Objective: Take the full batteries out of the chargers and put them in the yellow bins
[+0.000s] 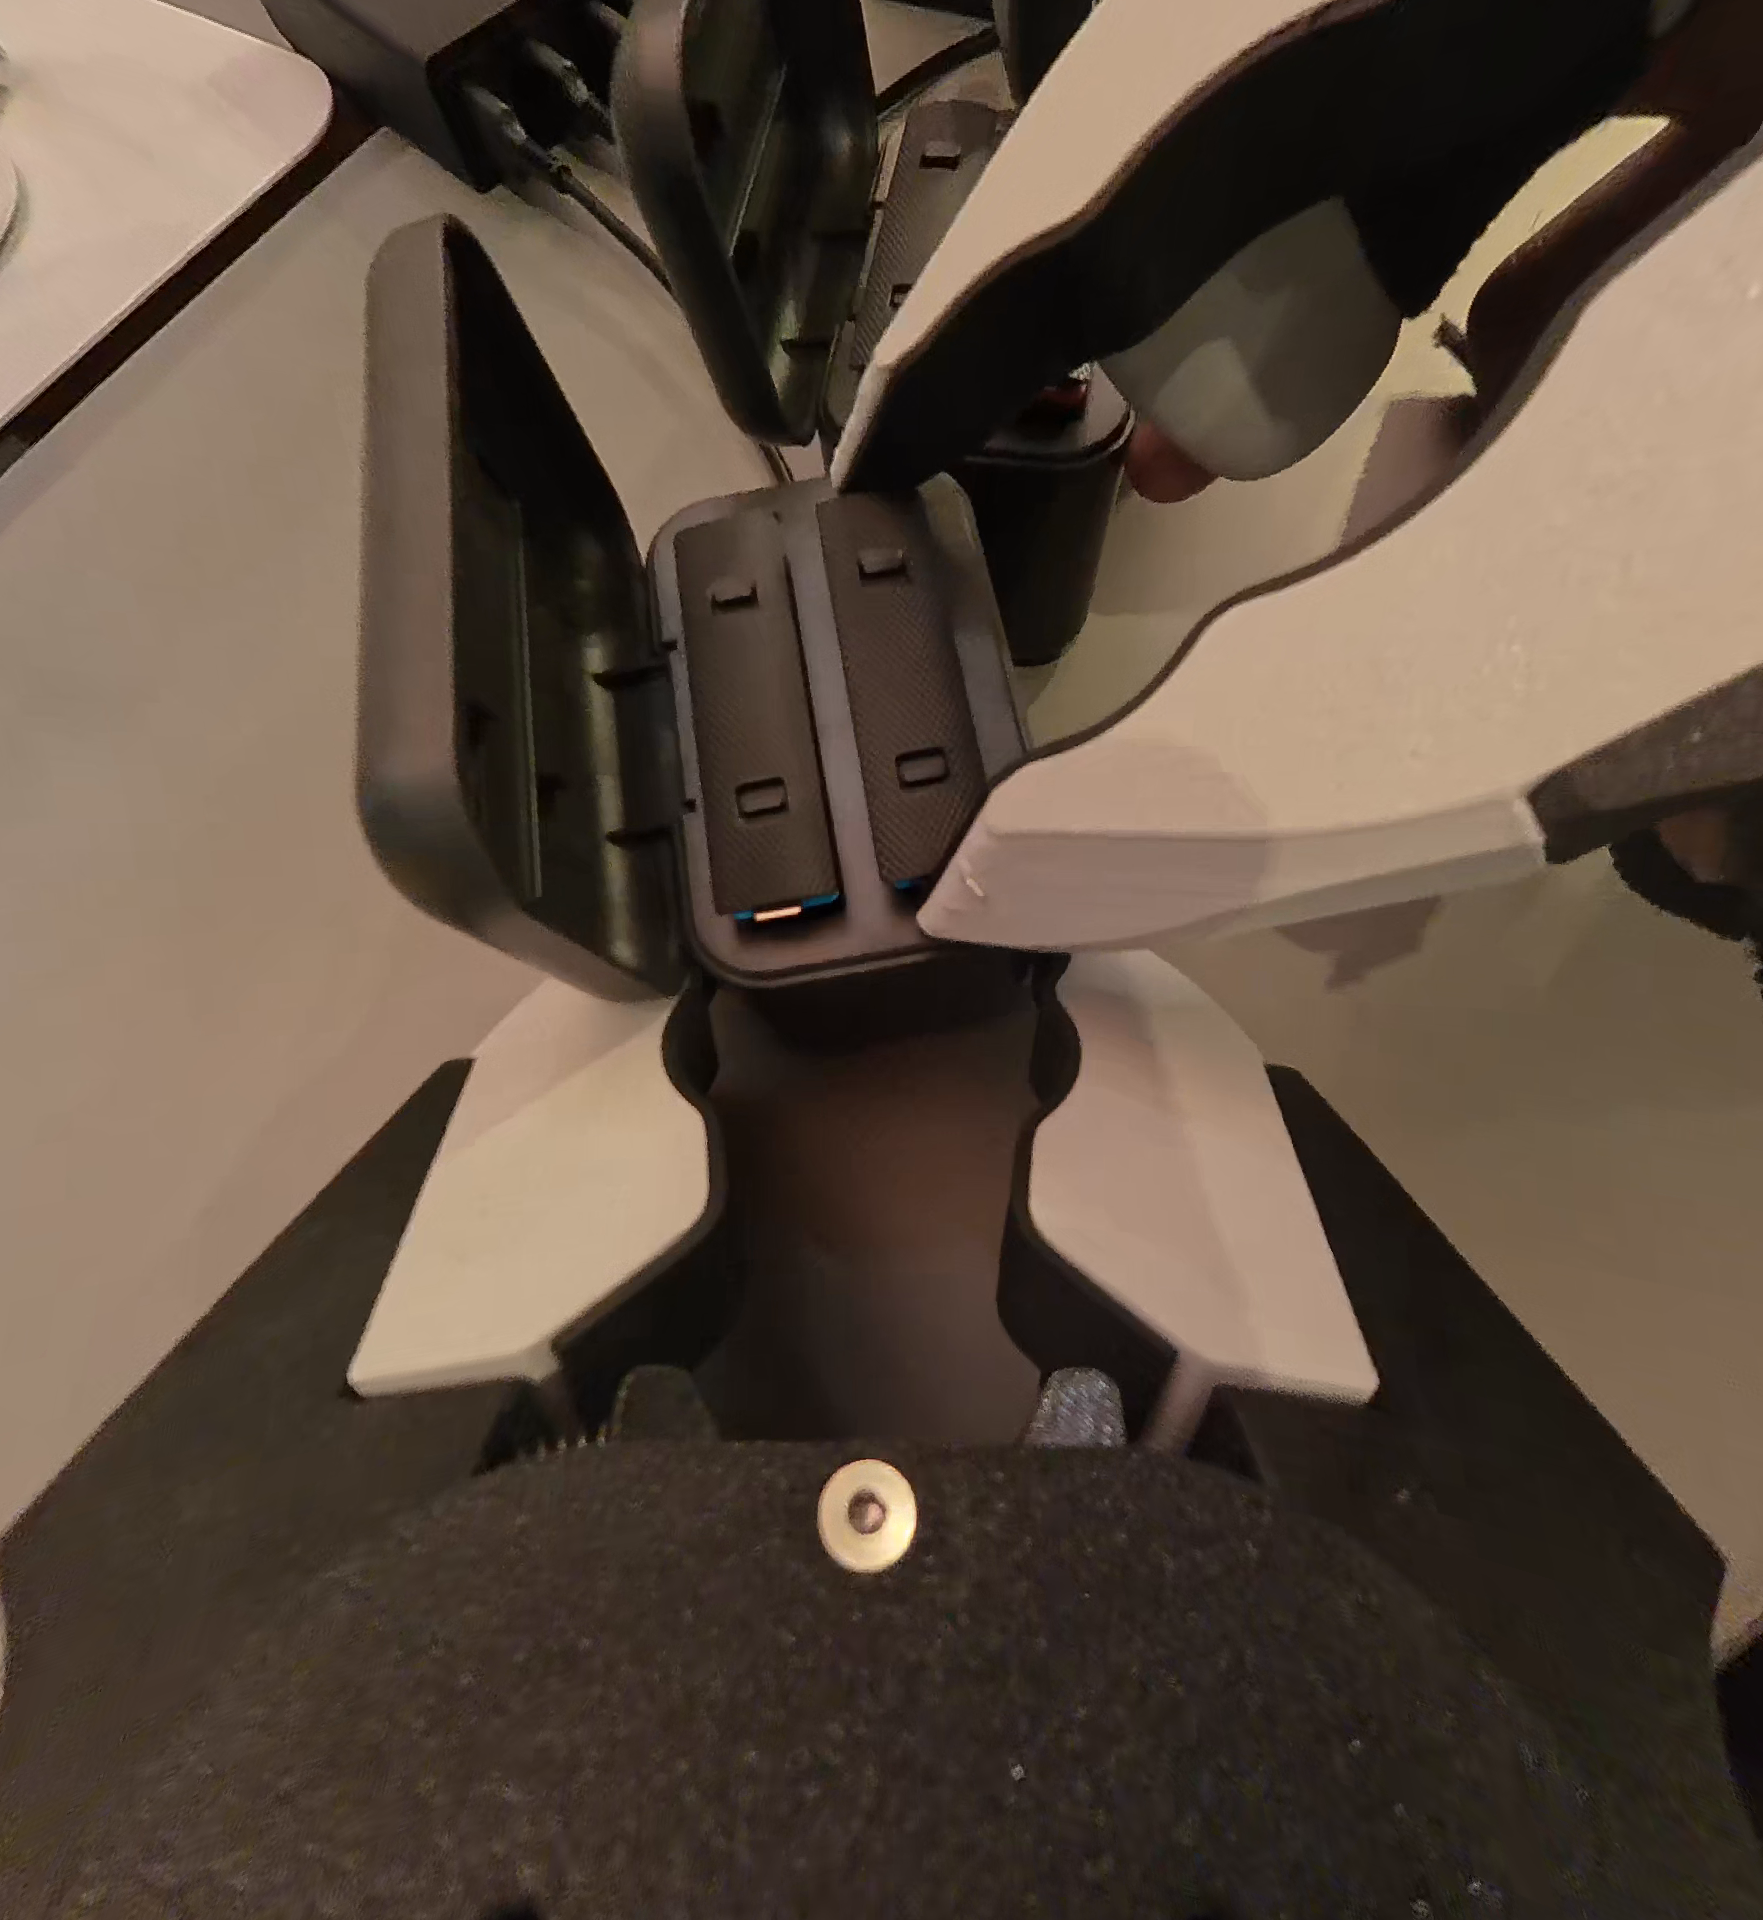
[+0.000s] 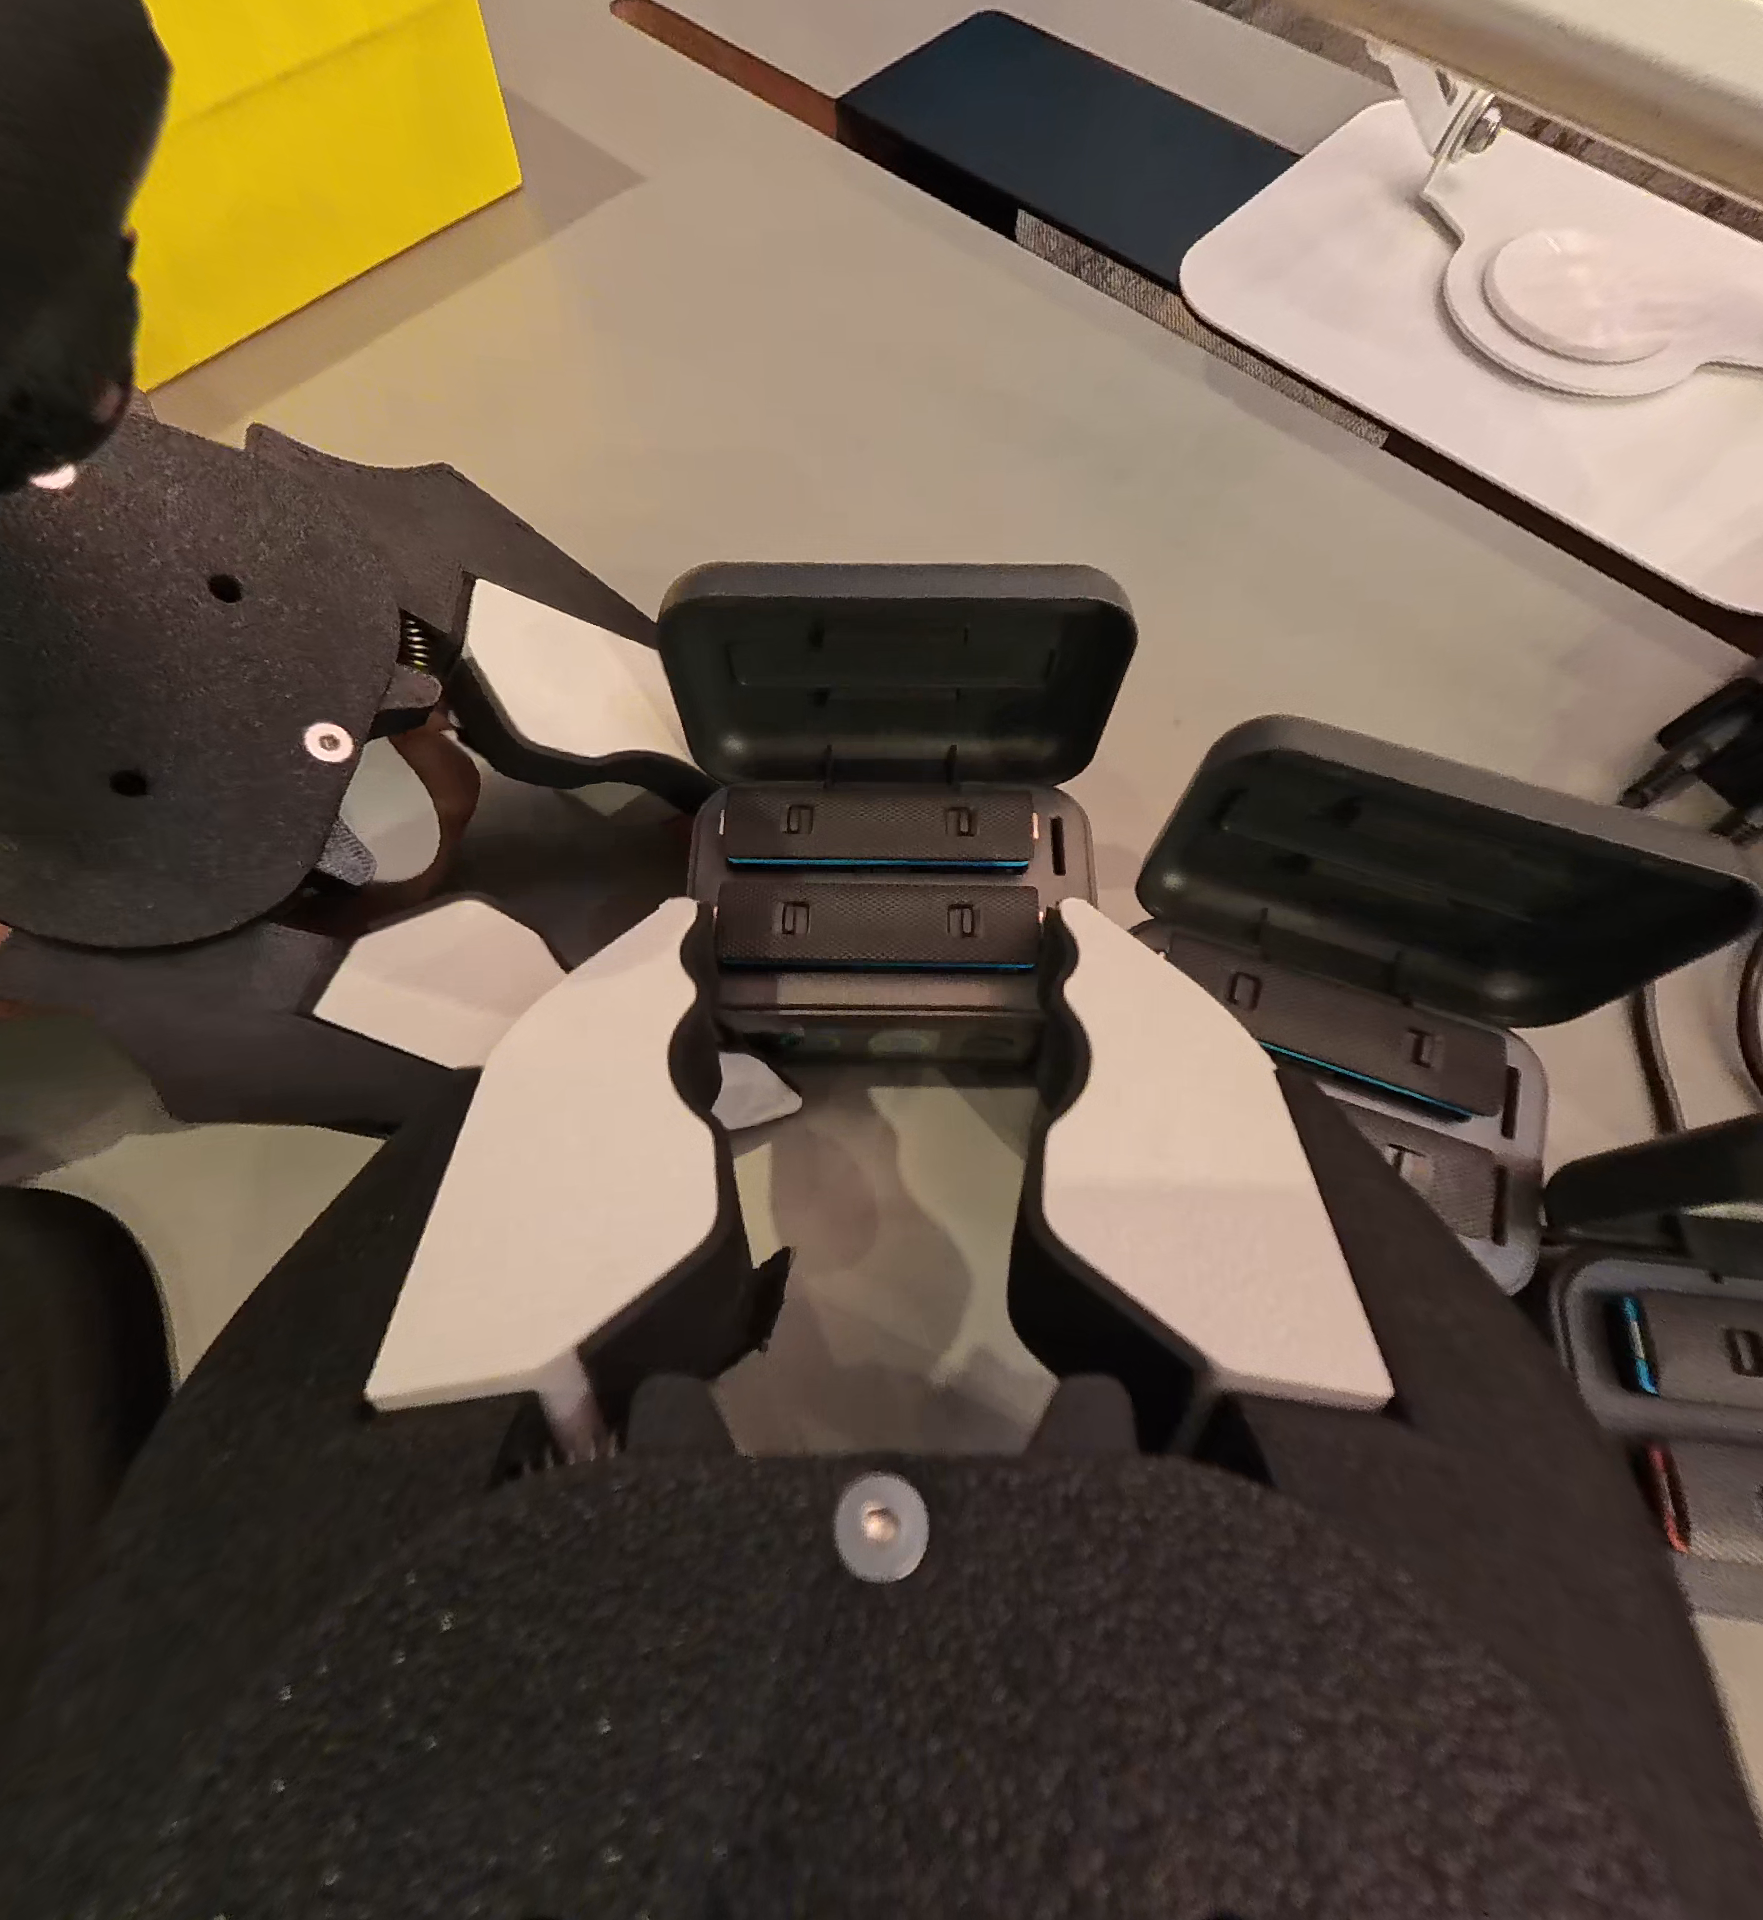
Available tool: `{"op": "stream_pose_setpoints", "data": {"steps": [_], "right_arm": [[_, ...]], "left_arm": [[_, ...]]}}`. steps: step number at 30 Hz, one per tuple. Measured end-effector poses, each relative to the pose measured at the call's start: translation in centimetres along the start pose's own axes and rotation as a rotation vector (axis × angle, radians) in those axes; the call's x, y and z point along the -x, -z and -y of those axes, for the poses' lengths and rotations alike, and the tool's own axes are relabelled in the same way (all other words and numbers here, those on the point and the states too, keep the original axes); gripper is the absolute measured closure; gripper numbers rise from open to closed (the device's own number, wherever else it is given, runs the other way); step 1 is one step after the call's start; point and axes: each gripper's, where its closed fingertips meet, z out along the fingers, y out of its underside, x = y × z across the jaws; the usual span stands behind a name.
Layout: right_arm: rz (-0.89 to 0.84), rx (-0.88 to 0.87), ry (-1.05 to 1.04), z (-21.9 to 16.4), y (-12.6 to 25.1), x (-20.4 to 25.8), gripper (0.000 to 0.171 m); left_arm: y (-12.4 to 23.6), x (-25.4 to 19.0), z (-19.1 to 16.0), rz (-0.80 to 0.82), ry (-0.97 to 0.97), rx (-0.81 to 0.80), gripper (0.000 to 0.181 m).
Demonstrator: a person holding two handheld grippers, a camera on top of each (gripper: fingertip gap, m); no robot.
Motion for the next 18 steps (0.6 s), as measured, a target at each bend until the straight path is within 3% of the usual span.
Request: {"op": "stream_pose_setpoints", "data": {"steps": [3,6,18], "right_arm": [[0.0,-0.014,0.004,0.11,-0.11,0.02,0.113],[-0.008,-0.035,0.004,0.3,-0.28,0.07,0.113],[-0.002,-0.061,-0.041,0.7,-0.19,-0.09,0.113]], "left_arm": [[-0.04,0.37,-0.01,0.02,0.016,0.002,0.117],[0.07,0.34,0.07,0.009,0.028,-0.007,0.124],[0.23,0.38,0.25,-0.023,0.059,-0.024,0.124]]}}
